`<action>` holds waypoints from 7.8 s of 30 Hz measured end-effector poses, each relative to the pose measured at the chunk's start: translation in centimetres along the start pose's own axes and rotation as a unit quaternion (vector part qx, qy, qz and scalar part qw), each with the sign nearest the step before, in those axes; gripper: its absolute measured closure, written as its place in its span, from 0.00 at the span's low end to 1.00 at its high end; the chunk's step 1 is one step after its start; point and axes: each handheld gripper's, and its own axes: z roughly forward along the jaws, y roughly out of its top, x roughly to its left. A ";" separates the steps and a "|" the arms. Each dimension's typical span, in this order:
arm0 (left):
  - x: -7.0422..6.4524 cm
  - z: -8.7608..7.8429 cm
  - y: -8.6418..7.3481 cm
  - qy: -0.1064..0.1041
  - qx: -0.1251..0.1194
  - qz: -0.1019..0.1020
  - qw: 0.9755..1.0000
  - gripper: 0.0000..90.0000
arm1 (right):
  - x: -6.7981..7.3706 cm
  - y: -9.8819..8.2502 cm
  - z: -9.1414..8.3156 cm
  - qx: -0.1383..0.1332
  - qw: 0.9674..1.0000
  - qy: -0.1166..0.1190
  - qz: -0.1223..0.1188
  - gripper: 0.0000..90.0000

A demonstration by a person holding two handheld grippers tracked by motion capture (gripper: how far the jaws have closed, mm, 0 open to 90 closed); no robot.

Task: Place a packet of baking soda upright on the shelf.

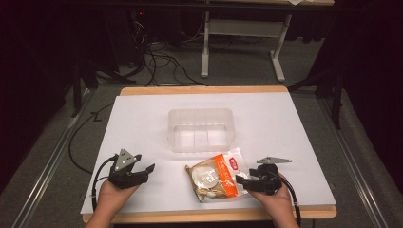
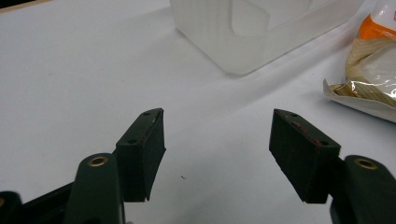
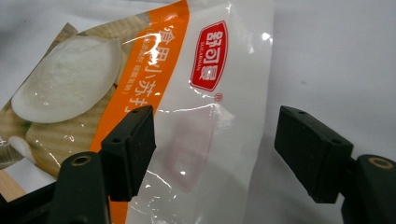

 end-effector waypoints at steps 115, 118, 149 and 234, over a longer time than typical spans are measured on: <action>-0.9 0.5 -0.1 -0.004 0.023 0.039 0.999 0.38 | -1.2 3.1 -10.1 -0.230 0.965 -0.088 -0.086 1.00; -0.9 0.4 -0.1 -0.004 0.022 0.041 0.999 0.38 | -1.4 3.1 -10.2 -0.233 0.965 -0.087 -0.083 1.00; -0.3 -0.5 0.3 -0.027 -0.019 0.018 0.999 0.36 | -0.9 0.5 -8.1 -0.259 0.960 -0.084 -0.063 0.85; -0.4 -0.4 0.0 -0.028 -0.008 0.039 0.999 0.30 | 6.0 11.5 -12.0 -0.354 0.928 -0.049 -0.102 1.00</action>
